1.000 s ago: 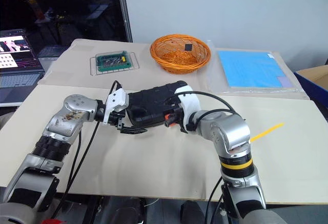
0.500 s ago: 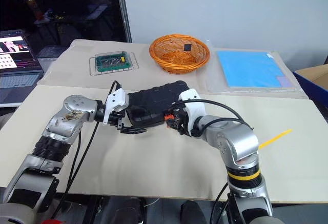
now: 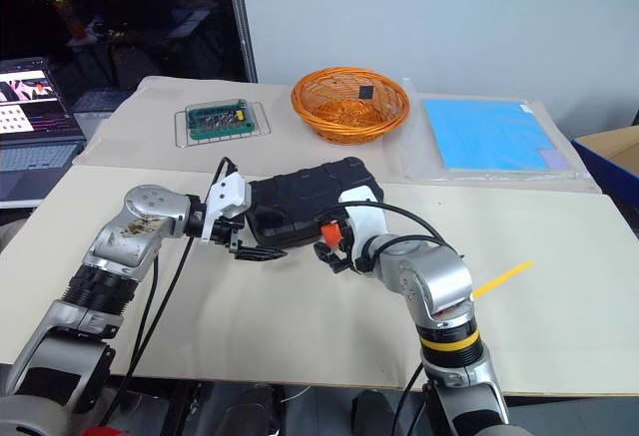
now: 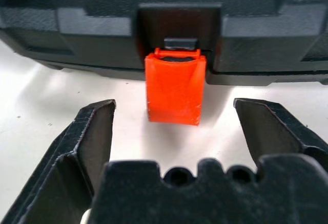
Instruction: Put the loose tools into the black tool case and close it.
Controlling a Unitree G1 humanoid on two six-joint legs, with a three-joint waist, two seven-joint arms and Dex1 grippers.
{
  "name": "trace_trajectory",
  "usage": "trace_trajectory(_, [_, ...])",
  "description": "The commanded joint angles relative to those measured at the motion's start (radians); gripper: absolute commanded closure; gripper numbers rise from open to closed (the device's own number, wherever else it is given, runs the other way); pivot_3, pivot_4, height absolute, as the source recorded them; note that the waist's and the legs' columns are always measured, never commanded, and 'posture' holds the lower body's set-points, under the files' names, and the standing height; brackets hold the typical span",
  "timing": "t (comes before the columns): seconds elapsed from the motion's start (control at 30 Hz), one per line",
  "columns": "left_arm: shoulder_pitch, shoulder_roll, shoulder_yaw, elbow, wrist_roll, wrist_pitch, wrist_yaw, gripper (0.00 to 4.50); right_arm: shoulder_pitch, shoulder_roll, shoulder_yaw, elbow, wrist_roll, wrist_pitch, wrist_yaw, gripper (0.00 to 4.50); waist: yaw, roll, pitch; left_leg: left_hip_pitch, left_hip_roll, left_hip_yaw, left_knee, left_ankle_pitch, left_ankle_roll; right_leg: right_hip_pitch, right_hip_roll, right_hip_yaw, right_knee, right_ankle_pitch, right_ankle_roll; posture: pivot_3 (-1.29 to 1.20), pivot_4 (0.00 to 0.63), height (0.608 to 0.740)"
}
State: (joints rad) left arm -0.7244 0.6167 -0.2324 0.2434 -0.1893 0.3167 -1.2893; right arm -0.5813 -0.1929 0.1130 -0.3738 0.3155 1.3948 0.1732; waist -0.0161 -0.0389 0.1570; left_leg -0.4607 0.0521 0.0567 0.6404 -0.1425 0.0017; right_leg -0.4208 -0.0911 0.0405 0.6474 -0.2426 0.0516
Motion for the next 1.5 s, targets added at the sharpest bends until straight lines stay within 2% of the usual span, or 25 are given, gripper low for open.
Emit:
trace_trajectory(0.03, [0.021,0.004,-0.027,0.005,0.024,0.028,-0.004,0.0,-0.014,-0.002,0.002,-0.005,-0.009,-0.04,0.003,1.6,0.0,0.0,0.0,0.0,0.0,0.0,0.0,0.0,0.0,0.0,0.0,0.0,0.0,0.0,0.0,0.0,0.15,0.74])
trace_trajectory(0.2, [0.023,0.004,-0.025,0.002,0.023,0.032,-0.001,0.0,-0.017,-0.003,0.021,0.005,-0.018,-0.061,0.007,3.35,0.0,0.0,0.0,0.0,0.0,0.0,0.0,0.0,0.0,0.0,0.0,0.0,0.0,0.0,0.0,0.0,0.15,0.74])
trace_trajectory(0.73, [0.033,-0.004,-0.026,-0.003,0.027,0.041,0.007,0.0,-0.045,0.011,0.043,-0.037,-0.034,-0.139,0.012,3.36,-0.005,0.0,0.0,0.0,0.0,0.0,0.0,0.0,0.0,-0.001,0.0,0.0,0.0,0.0,0.0,0.0,0.15,0.74])
trace_trajectory(0.97, [0.03,-0.01,-0.029,-0.002,0.03,0.041,0.012,0.0,-0.051,0.024,0.043,0.029,-0.046,-0.159,0.011,3.36,-0.005,0.0,0.0,0.0,0.0,0.0,0.0,0.0,0.0,-0.001,0.0,0.0,0.0,0.0,0.0,0.0,0.15,0.74])
trace_trajectory(1.07, [0.032,-0.014,-0.03,-0.003,0.03,0.042,0.014,0.0,-0.051,0.016,0.049,0.094,-0.046,-0.226,0.042,3.36,-0.006,0.0,0.0,0.0,0.0,0.0,0.0,0.0,0.0,0.0,0.0,0.0,0.0,0.0,0.0,0.0,0.15,0.74])
trace_trajectory(1.1, [0.033,-0.015,-0.029,-0.004,0.03,0.044,0.015,0.0,-0.05,0.019,0.046,0.103,-0.042,-0.237,0.052,2.35,-0.008,0.0,0.0,0.0,0.0,0.0,0.0,0.0,0.0,0.0,0.0,0.0,0.0,0.0,0.0,0.0,0.15,0.74])
trace_trajectory(1.23, [0.036,-0.015,-0.026,-0.006,0.028,0.048,0.016,0.0,-0.027,-0.004,0.027,0.066,-0.052,-0.239,0.05,1.15,-0.007,0.0,0.0,0.0,0.001,0.0,0.0,0.0,0.0,-0.001,0.0,0.0,0.0,0.0,0.0,0.0,0.15,0.74])
trace_trajectory(1.27, [0.037,-0.015,-0.024,-0.006,0.028,0.05,0.016,0.0,-0.02,-0.013,0.022,0.03,-0.034,-0.211,0.067,0.72,-0.007,0.0,0.0,0.0,0.001,0.0,0.0,0.0,0.0,0.0,0.0,0.0,0.0,0.0,0.0,0.0,0.15,0.74])
trace_trajectory(1.43, [0.037,-0.02,-0.025,-0.017,0.027,0.063,0.022,0.0,0.021,-0.091,0.023,-0.133,0.019,-0.077,0.109,0.72,0.002,0.0,0.0,0.0,0.0,0.0,0.0,0.0,0.0,0.0,-0.001,0.0,-0.001,0.0,0.0,0.0,0.15,0.74])
trace_trajectory(1.5, [0.034,-0.024,-0.025,-0.029,0.024,0.079,0.027,0.0,0.028,-0.087,0.003,-0.153,0.02,-0.036,0.095,0.72,0.002,0.0,0.0,0.0,0.0,0.0,-0.001,0.0,0.0,0.0,-0.001,0.0,-0.001,-0.001,-0.001,0.0,0.15,0.74])
